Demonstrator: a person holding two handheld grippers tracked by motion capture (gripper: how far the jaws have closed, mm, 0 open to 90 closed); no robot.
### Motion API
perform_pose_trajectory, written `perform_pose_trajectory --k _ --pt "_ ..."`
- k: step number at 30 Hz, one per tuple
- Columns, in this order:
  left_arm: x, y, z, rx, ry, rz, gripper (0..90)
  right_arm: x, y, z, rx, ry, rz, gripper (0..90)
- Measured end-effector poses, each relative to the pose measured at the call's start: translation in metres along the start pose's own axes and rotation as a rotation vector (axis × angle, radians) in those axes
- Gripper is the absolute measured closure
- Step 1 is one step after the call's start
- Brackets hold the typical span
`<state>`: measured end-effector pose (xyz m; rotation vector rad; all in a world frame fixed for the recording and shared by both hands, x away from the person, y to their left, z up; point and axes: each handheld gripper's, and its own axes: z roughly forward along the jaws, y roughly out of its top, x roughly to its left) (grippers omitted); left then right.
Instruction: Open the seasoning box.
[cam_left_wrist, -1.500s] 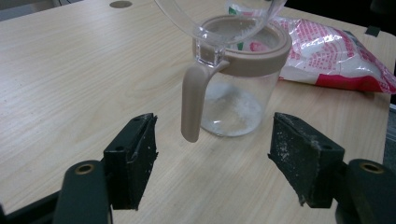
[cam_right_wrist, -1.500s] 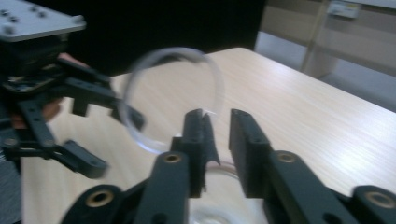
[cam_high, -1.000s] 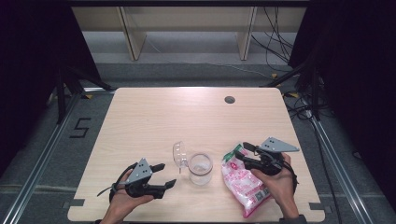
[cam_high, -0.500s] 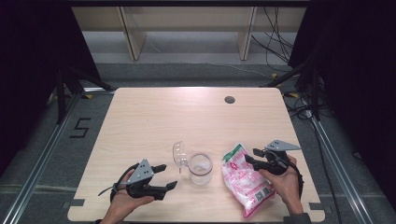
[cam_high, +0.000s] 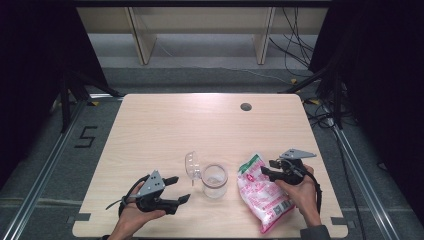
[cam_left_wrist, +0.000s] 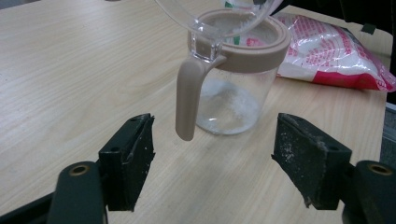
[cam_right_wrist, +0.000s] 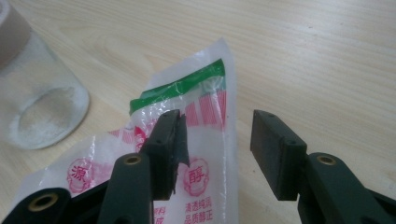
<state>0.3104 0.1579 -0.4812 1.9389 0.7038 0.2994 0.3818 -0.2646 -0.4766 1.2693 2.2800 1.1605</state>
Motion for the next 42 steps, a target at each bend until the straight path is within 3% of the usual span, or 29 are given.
perform_pose_trajectory --k 2,3,5,6,7,8,9,11,14,15,16,18,20,21,24,28,30,31,32,33,34,35,39,41,42 --pt "0.002 0.001 0.000 0.003 0.006 0.014 28.4 -0.001 0.000 0.004 -0.009 0.031 0.027 58.1" --pt "0.003 0.001 0.000 0.015 0.009 0.042 28.4 -0.002 0.000 0.005 -0.001 0.036 0.031 59.4" --pt "0.000 -0.001 0.001 -0.003 0.004 -0.011 28.4 0.000 0.000 0.007 0.023 0.028 0.028 63.0" --pt "0.002 0.000 -0.001 0.016 0.011 0.022 28.5 -0.001 -0.001 0.009 0.036 0.033 0.027 65.4" --pt "0.001 0.001 0.001 -0.004 0.003 0.001 28.5 0.000 -0.001 0.010 0.033 0.025 0.037 67.3" --pt "0.002 0.001 0.001 -0.008 -0.001 0.009 28.5 0.002 -0.001 0.010 0.059 0.028 0.052 70.1" --pt "0.003 0.001 0.000 0.014 0.007 0.039 28.5 -0.001 -0.001 0.011 0.052 0.019 0.021 72.2" --pt "0.000 -0.001 0.002 -0.007 -0.005 -0.013 28.5 -0.001 -0.001 0.010 0.044 0.038 0.028 78.4" --pt "0.002 0.000 0.002 0.004 -0.003 0.007 28.6 -0.002 -0.001 0.010 0.034 0.051 0.017 85.9" --pt "0.001 -0.001 0.002 0.005 -0.005 -0.005 28.6 0.000 -0.001 0.008 0.045 0.031 0.030 86.8" --pt "0.001 -0.001 0.002 0.006 -0.005 -0.006 28.7 -0.002 -0.001 0.009 0.035 0.030 -0.003 87.1" --pt "0.002 -0.001 0.001 0.006 -0.004 -0.002 28.7 -0.001 -0.002 0.008 0.037 0.035 0.014 87.7" --pt "0.002 0.000 0.000 0.001 0.001 -0.008 28.7 -0.004 -0.003 0.004 0.043 0.022 -0.014 88.4" --pt "0.001 -0.001 0.000 -0.008 0.002 -0.014 28.7 -0.004 -0.004 0.003 0.041 0.021 -0.005 88.7" --pt "0.003 0.000 -0.001 -0.004 0.010 -0.015 28.7 -0.012 -0.013 -0.008 0.023 0.002 0.040 89.4" --pt "0.004 0.000 -0.001 0.004 0.004 0.003 28.6 -0.020 -0.026 -0.028 0.009 -0.050 0.062 89.6" --pt "0.003 0.000 -0.001 0.002 0.013 -0.015 28.6 -0.023 -0.033 -0.038 0.007 -0.058 0.091 89.6" --pt "0.003 0.000 -0.001 0.000 0.013 -0.017 28.6 -0.022 -0.037 -0.043 0.000 -0.071 0.134 89.7" --pt "0.003 0.000 0.000 -0.001 0.007 -0.011 28.6 -0.027 -0.042 -0.049 -0.007 -0.074 0.099 89.8" --pt "0.002 -0.001 0.000 -0.001 0.007 -0.010 28.6 -0.027 -0.046 -0.053 -0.012 -0.082 0.098 89.8" --pt "0.001 -0.001 0.000 -0.001 0.005 -0.014 28.6 -0.027 -0.048 -0.057 -0.011 -0.084 0.105 89.8" --pt "0.001 0.000 0.000 0.000 0.005 -0.015 28.7 -0.023 -0.051 -0.062 -0.011 -0.093 0.155 89.9" --pt "0.000 0.000 0.000 -0.007 0.003 -0.011 28.6 -0.027 -0.062 -0.075 -0.031 -0.124 0.101 90.0" --pt "0.001 0.000 0.001 -0.008 0.003 -0.023 28.6 -0.021 -0.067 -0.080 -0.024 -0.129 0.166 90.0" --pt "0.001 0.001 0.001 -0.012 0.006 -0.023 28.5 -0.022 -0.071 -0.083 -0.027 -0.134 0.157 90.0"
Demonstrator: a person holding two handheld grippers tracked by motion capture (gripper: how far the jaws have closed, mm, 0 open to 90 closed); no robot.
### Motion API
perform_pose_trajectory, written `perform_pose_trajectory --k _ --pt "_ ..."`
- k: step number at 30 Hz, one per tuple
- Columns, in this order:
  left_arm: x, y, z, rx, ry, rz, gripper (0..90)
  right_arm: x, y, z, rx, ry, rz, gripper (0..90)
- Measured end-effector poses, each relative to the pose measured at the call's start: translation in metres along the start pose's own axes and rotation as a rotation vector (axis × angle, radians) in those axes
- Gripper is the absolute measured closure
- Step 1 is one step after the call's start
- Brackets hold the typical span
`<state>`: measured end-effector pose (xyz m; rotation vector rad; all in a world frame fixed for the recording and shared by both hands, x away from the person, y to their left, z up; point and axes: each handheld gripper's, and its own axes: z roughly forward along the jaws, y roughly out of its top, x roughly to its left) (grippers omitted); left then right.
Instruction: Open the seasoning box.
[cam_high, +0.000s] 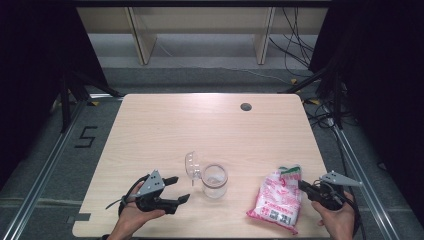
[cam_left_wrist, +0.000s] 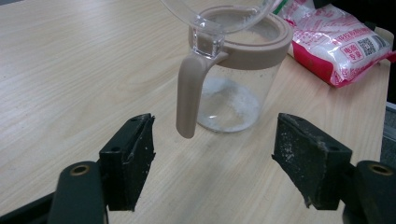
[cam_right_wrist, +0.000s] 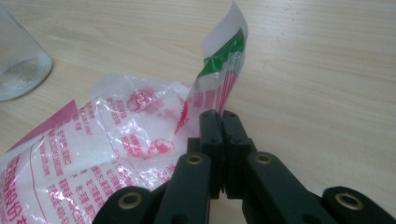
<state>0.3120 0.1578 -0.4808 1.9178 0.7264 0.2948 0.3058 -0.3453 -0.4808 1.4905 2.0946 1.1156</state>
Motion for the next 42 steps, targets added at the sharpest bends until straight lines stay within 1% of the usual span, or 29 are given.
perform_pose_trajectory --k 2,3,4,5,6,8,9,10,11,12,13,17,18,19,21,24,25,27,28,29,30,31,32,33,34,36,37,38,42 --pt "-0.001 0.000 0.001 0.000 -0.008 -0.003 28.4 0.001 -0.004 -0.004 -0.007 -0.003 0.030 90.0" --pt "-0.001 -0.001 0.001 0.012 -0.016 0.014 28.3 -0.003 -0.006 -0.005 -0.026 0.011 -0.013 90.0" --pt "-0.002 -0.001 0.003 0.005 -0.017 0.009 28.3 -0.003 -0.007 -0.006 -0.030 0.006 -0.012 89.9" --pt "-0.001 0.000 0.001 0.036 -0.004 0.039 28.2 0.001 -0.008 -0.008 -0.018 0.000 0.032 89.8" --pt "-0.003 0.000 0.003 0.016 -0.012 0.010 28.2 -0.002 -0.009 -0.007 -0.041 -0.006 -0.005 89.4" --pt "-0.003 -0.001 0.004 0.018 -0.021 0.019 28.1 0.001 -0.010 -0.007 -0.039 -0.010 0.051 83.3" --pt "-0.003 -0.001 0.004 0.018 -0.021 0.021 28.1 -0.003 -0.010 -0.006 -0.051 -0.004 0.022 80.4" --pt "-0.003 -0.001 0.004 0.019 -0.020 0.020 28.1 -0.001 -0.011 -0.005 -0.046 -0.011 0.060 77.7" --pt "-0.002 0.000 0.004 0.019 -0.014 0.013 28.1 -0.002 -0.011 -0.003 -0.044 -0.001 0.051 74.7" --pt "-0.003 0.000 0.004 0.005 -0.020 -0.002 28.1 0.000 -0.011 -0.001 -0.027 0.006 0.086 71.6" --pt "-0.003 0.000 0.004 0.015 -0.019 0.010 28.1 -0.004 -0.011 0.001 -0.034 0.013 0.052 69.0" --pt "-0.003 0.000 0.004 0.019 -0.017 0.012 28.1 -0.004 -0.010 0.010 -0.019 0.017 0.081 63.2" --pt "-0.003 0.000 0.004 0.019 -0.018 0.018 28.1 -0.003 -0.009 0.011 -0.012 0.034 0.093 63.1" --pt "-0.003 0.000 0.005 0.017 -0.021 0.016 28.1 0.002 -0.009 0.011 0.012 0.040 0.157 62.6" --pt "-0.004 -0.001 0.005 0.020 -0.024 0.018 28.1 -0.003 -0.008 0.016 0.004 0.040 0.089 61.4" --pt "-0.006 0.000 0.007 0.012 -0.024 0.014 28.1 0.001 -0.007 0.021 0.024 0.052 0.131 61.7" --pt "-0.005 0.000 0.006 0.028 -0.021 0.025 28.1 -0.003 -0.007 0.024 0.020 0.052 0.101 62.0" --pt "-0.005 -0.001 0.006 0.024 -0.029 0.027 28.1 0.000 -0.006 0.026 0.029 0.076 0.150 62.2" --pt "-0.006 0.000 0.007 0.019 -0.027 0.014 28.1 0.001 -0.006 0.027 0.045 0.061 0.150 62.7" --pt "-0.006 0.000 0.007 0.018 -0.027 0.014 28.1 -0.003 -0.006 0.028 0.033 0.063 0.097 63.1" --pt "-0.006 0.000 0.007 0.025 -0.024 0.021 28.1 -0.004 -0.006 0.030 0.030 0.062 0.096 63.4" --pt "-0.005 0.000 0.007 0.029 -0.027 0.032 28.1 0.000 -0.006 0.029 0.045 0.067 0.142 63.7" --pt "-0.006 -0.001 0.007 0.029 -0.026 0.029 28.1 -0.003 -0.005 0.030 0.038 0.081 0.109 63.9" --pt "-0.006 -0.001 0.007 0.022 -0.027 0.018 28.1 0.000 -0.006 0.030 0.053 0.079 0.152 64.0" --pt "-0.006 0.000 0.007 0.019 -0.027 0.013 28.1 -0.003 -0.005 0.032 0.044 0.087 0.121 64.3" --pt "-0.006 0.000 0.007 0.026 -0.027 0.026 28.1 -0.001 -0.005 0.032 0.057 0.095 0.164 64.6" --pt "-0.006 0.000 0.007 0.027 -0.029 0.029 28.1 -0.005 -0.005 0.033 0.049 0.090 0.125 65.1" --pt "-0.006 0.000 0.007 0.027 -0.028 0.030 28.1 -0.003 -0.005 0.033 0.065 0.086 0.164 65.3" --pt "-0.007 0.000 0.008 0.024 -0.032 0.020 28.0 -0.007 -0.005 0.035 0.051 0.085 0.124 66.1"
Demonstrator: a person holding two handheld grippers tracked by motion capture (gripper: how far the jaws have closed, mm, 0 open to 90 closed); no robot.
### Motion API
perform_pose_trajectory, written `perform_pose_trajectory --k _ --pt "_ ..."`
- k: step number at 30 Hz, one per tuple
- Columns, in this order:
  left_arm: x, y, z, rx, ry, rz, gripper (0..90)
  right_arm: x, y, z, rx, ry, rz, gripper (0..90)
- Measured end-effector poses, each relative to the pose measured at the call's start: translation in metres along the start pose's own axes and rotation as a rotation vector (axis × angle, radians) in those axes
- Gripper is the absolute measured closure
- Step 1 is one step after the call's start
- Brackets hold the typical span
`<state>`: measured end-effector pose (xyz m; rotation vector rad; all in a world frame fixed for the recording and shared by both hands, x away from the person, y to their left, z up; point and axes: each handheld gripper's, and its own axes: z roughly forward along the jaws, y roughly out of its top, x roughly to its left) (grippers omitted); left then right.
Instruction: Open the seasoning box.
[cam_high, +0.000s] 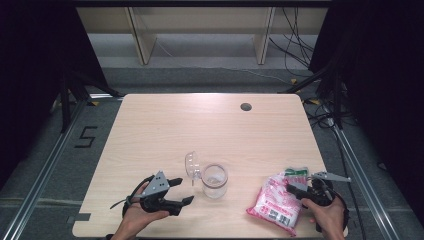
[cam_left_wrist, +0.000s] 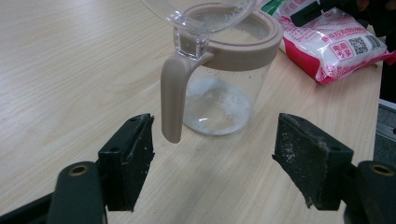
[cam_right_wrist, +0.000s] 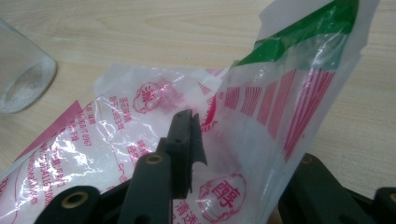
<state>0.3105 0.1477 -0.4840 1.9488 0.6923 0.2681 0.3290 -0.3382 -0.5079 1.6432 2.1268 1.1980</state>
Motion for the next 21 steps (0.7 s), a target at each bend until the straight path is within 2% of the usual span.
perform_pose_trajectory --k 1,2,3,4,7,8,9,10,12,13,14,15,16,18,19,20,21 --pt "-0.0009 -0.0001 0.0006 -0.008 -0.006 -0.010 28.0 -0.0010 0.0001 0.0006 0.000 0.007 -0.008 66.2" --pt "-0.0001 0.0003 0.0003 -0.002 -0.012 -0.007 28.0 0.0004 0.0000 0.0016 -0.007 0.028 0.017 66.5" --pt "-0.0006 0.0006 0.0005 -0.012 -0.024 -0.023 28.0 -0.0006 0.0006 0.0022 -0.005 0.014 0.001 67.0" --pt "-0.0008 0.0009 0.0001 -0.012 -0.030 -0.027 28.0 0.0000 0.0011 0.0020 -0.006 0.022 0.009 67.6" --pt "-0.0017 0.0010 -0.0005 -0.013 -0.030 -0.017 28.0 0.0003 0.0023 0.0037 -0.007 0.032 0.005 70.6" --pt "-0.0016 0.0013 -0.0003 -0.018 -0.031 -0.024 28.0 0.0031 0.0024 0.0033 0.010 0.017 0.038 71.8" --pt "-0.0015 0.0012 0.0001 -0.023 -0.036 -0.032 28.0 0.0037 0.0028 0.0048 0.003 0.027 0.041 74.1" --pt "-0.0014 0.0012 0.0000 -0.021 -0.037 -0.028 28.0 0.0001 0.0037 0.0042 0.004 0.025 -0.011 75.2" --pt "-0.0013 0.0010 -0.0006 -0.012 -0.034 -0.015 28.0 0.0019 0.0044 0.0048 0.006 0.035 -0.007 80.0" --pt "-0.0014 0.0012 -0.0007 -0.011 -0.030 -0.015 28.0 0.0048 0.0041 0.0049 0.015 0.043 0.020 81.5" --pt "-0.0018 0.0012 0.0000 -0.016 -0.035 -0.023 28.0 0.0045 0.0044 0.0057 0.017 0.031 0.000 83.0" --pt "-0.0028 0.0008 0.0008 -0.018 -0.033 -0.035 28.0 0.0045 0.0048 0.0057 0.023 0.044 -0.013 83.9" --pt "-0.0024 0.0004 0.0010 -0.012 -0.039 -0.027 28.0 0.0020 0.0057 0.0064 0.012 0.037 -0.055 85.3" --pt "-0.0038 -0.0008 0.0028 -0.001 -0.043 -0.018 28.0 0.0050 0.0059 0.0048 0.021 0.055 -0.028 87.4" --pt "-0.0044 -0.0011 0.0039 0.004 -0.043 -0.011 28.0 0.0031 0.0061 0.0061 0.012 0.056 -0.054 88.2" --pt "-0.0059 -0.0017 0.0057 0.001 -0.052 -0.017 28.0 0.0053 0.0061 0.0054 0.022 0.043 -0.028 89.1" --pt "-0.0075 -0.0020 0.0065 0.003 -0.054 -0.019 28.0 0.0066 0.0060 0.0045 0.019 0.046 -0.028 89.6"
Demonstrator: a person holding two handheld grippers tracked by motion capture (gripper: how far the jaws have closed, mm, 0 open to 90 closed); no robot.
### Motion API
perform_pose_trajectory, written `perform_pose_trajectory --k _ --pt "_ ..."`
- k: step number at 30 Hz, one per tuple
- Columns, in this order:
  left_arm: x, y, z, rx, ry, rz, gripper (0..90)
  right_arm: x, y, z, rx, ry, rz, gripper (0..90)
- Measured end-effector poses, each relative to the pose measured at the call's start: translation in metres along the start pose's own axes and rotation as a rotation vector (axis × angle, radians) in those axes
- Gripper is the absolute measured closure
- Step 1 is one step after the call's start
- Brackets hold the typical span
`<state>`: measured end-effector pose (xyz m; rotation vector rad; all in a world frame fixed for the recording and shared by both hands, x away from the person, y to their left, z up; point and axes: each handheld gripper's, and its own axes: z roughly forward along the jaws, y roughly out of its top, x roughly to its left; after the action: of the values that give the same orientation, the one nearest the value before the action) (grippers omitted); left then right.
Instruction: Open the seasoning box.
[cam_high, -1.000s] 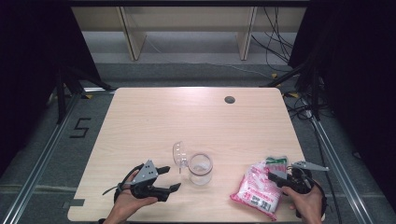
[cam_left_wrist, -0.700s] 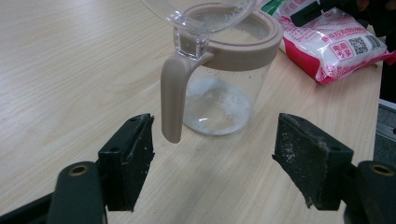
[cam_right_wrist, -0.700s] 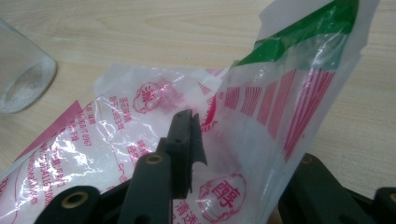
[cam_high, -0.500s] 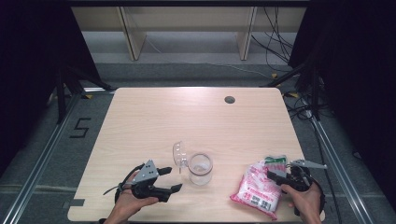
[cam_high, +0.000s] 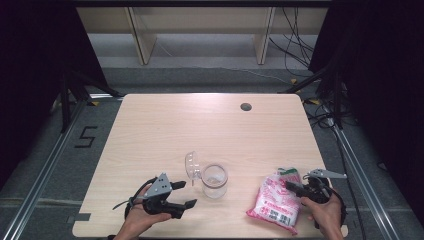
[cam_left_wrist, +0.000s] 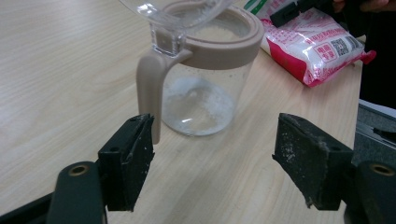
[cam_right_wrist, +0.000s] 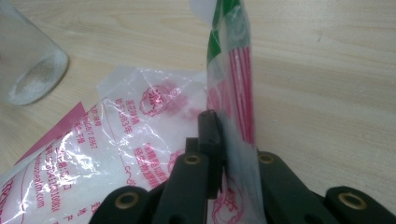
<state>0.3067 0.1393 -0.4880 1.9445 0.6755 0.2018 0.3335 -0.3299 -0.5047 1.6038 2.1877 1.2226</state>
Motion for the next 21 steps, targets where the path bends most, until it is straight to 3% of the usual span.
perform_pose_trajectory --k 2,4,5,6,7,8,9,10,11,13,14,15,17,18,20,21 --pt "-0.002 0.000 0.001 0.005 -0.005 0.005 28.0 -0.002 0.001 0.000 -0.011 0.000 -0.046 90.0" --pt "-0.002 -0.001 0.002 0.021 -0.005 0.021 28.0 -0.001 0.001 -0.001 -0.010 -0.004 -0.054 90.0" --pt "-0.004 -0.001 0.003 0.013 -0.015 0.006 28.0 0.004 0.001 -0.002 -0.003 -0.005 -0.017 90.0" --pt "-0.005 -0.002 0.003 0.018 -0.012 0.010 28.0 0.001 0.002 -0.002 -0.016 -0.009 -0.061 90.0" --pt "-0.007 -0.002 0.004 0.020 -0.023 0.005 28.1 0.004 0.001 -0.002 -0.031 0.001 -0.038 90.0" --pt "-0.006 -0.002 0.003 0.045 -0.012 0.034 28.1 0.006 0.002 -0.005 -0.018 -0.007 -0.031 90.0" --pt "-0.010 -0.003 0.005 0.026 -0.022 0.011 28.1 0.006 0.002 -0.005 -0.035 -0.004 -0.045 90.0" --pt "-0.010 -0.003 0.006 0.033 -0.036 0.033 28.1 0.005 0.002 -0.005 -0.060 -0.004 -0.082 90.0" --pt "-0.012 -0.004 0.007 0.035 -0.047 0.015 28.1 0.007 0.003 -0.008 -0.050 -0.001 -0.069 90.0" --pt "-0.015 -0.004 0.008 0.050 -0.039 0.038 28.1 0.012 0.003 -0.011 -0.082 -0.001 -0.062 90.0" --pt "-0.017 -0.005 0.010 0.041 -0.057 0.027 28.0 0.015 0.003 -0.013 -0.094 -0.001 -0.062 90.0" --pt "-0.019 -0.005 0.011 0.039 -0.063 0.026 28.1 0.014 0.005 -0.014 -0.118 0.006 -0.100 90.0" --pt "-0.022 -0.006 0.013 0.053 -0.074 0.037 28.1 0.021 0.006 -0.021 -0.126 0.011 -0.086 90.0" --pt "-0.023 -0.006 0.015 0.046 -0.071 0.035 28.1 0.025 0.006 -0.022 -0.154 0.023 -0.064 90.0" --pt "-0.026 -0.006 0.017 0.055 -0.081 0.038 28.1 0.025 0.008 -0.025 -0.178 0.018 -0.126 90.0" --pt "-0.028 -0.007 0.019 0.041 -0.081 0.028 28.1 0.029 0.008 -0.025 -0.188 0.034 -0.110 90.0"
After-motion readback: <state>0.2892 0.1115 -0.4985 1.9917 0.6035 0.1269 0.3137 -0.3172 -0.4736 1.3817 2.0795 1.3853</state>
